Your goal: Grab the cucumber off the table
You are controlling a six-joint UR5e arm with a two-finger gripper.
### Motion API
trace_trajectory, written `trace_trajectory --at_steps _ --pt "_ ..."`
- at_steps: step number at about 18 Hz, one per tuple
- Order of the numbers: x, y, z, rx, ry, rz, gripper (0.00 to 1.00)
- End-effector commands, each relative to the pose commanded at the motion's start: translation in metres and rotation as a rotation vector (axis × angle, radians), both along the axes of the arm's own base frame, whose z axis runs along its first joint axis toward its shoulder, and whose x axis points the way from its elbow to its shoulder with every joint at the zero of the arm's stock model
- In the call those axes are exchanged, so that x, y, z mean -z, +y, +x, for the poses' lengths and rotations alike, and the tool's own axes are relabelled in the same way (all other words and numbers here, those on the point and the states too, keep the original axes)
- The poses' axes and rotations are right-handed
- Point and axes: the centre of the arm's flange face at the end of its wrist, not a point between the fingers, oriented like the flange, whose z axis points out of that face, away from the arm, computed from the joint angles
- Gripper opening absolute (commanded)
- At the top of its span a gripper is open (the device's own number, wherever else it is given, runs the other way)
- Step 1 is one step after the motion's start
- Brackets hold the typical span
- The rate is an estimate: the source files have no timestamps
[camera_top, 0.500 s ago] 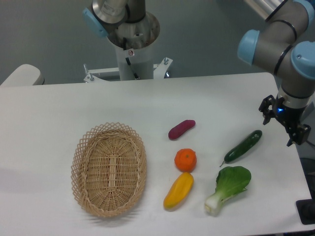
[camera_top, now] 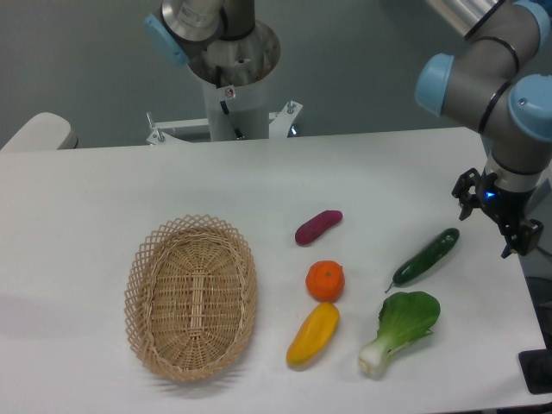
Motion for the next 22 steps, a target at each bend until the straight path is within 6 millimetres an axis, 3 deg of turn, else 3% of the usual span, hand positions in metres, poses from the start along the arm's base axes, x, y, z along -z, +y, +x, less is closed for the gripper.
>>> trace_trajectory --at_steps 6,16,22 --pt "0.023 0.006 0.001 -0.130 -0.040 0.009 1.00" --pt "0.098 0.006 -0.003 -0.203 -0.088 -0.066 1.00" --pt "0.114 0.000 0.007 -0.207 -0.110 -0.091 1.00"
